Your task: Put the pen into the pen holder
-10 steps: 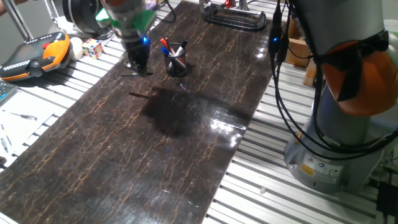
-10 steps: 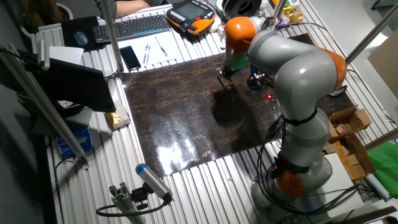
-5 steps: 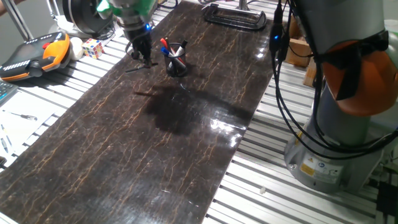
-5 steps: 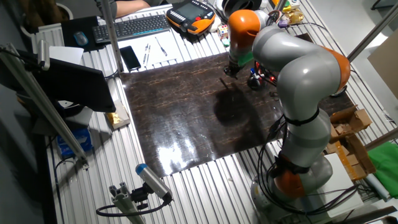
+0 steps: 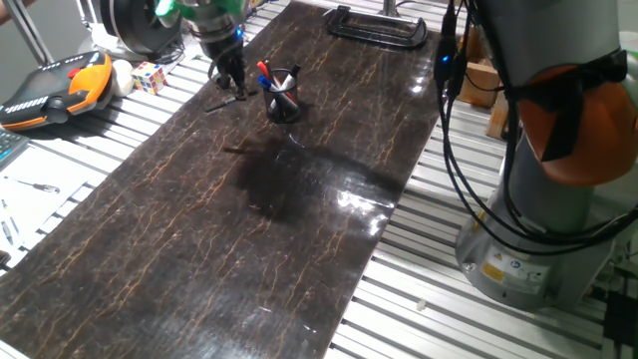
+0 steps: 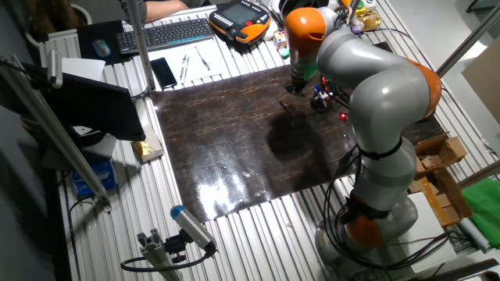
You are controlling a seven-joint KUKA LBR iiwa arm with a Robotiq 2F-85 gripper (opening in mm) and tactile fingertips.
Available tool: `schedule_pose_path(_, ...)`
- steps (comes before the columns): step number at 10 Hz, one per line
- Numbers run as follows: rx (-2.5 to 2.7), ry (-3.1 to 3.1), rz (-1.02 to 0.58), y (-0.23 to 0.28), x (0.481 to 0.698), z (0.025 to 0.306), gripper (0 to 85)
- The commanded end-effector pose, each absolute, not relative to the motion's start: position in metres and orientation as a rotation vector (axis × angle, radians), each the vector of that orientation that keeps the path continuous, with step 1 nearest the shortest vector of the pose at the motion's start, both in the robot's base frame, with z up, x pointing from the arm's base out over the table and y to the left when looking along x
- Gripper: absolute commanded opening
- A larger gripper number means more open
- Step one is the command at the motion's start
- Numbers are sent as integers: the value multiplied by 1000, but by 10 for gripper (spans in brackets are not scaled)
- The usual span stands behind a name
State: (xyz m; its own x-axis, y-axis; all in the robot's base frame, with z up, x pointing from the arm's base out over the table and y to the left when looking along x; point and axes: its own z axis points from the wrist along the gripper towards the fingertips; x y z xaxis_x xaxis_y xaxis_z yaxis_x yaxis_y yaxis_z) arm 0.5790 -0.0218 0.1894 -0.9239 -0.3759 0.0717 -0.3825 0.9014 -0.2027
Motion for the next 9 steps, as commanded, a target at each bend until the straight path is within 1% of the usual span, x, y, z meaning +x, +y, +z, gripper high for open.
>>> schedule_pose_path(1, 638, -3007, 335, -20, 578, 192, 7)
schedule_pose_path(3, 651, -2995, 313, -16, 576, 198, 7)
schedule_pose_path(5, 641, -2970, 344, -2, 576, 204, 7)
schedule_pose_path(9, 626, -2969, 347, -2, 576, 204, 7)
